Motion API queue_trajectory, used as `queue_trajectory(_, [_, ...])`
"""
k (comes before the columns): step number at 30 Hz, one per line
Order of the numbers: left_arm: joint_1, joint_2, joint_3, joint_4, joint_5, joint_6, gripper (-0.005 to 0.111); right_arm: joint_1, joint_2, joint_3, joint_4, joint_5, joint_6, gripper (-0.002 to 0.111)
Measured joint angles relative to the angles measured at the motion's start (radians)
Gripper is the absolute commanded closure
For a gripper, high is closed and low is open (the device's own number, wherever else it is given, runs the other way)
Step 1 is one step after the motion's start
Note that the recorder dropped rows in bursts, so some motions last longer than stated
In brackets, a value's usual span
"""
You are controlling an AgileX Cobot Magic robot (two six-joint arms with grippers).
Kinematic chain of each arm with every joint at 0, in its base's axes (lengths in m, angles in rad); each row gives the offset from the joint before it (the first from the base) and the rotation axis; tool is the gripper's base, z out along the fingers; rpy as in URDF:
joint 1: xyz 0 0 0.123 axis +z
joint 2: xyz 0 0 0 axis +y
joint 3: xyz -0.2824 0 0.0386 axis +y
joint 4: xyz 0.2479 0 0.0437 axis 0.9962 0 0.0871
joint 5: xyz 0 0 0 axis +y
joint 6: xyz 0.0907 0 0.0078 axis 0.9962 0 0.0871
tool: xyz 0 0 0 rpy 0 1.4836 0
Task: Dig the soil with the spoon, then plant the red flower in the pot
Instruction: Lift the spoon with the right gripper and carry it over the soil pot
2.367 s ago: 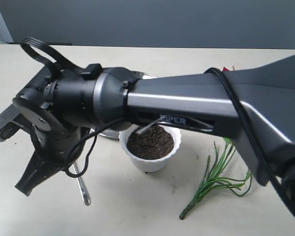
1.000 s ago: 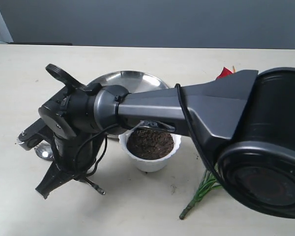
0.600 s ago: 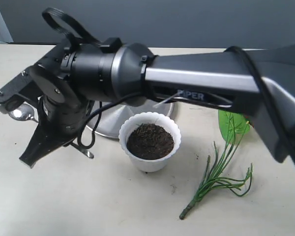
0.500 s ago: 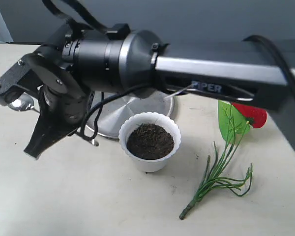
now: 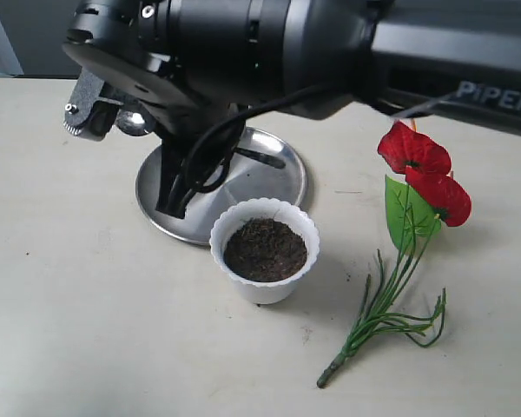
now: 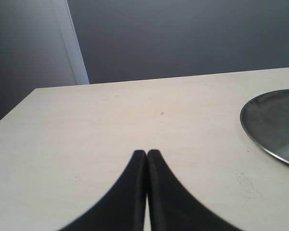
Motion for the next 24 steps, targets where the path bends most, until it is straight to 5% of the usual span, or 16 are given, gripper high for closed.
queue_trajectory(14, [0.0,0.0,0.0,0.0,0.0,0.0,0.106,0.0,-0.148,0.019,0.121,0.001,-0.083,0.109])
queue_trajectory(24, [0.0,0.0,0.0,0.0,0.0,0.0,0.106,-0.044,-0.164,0.177,-0.352,0.012,0.23,0.109])
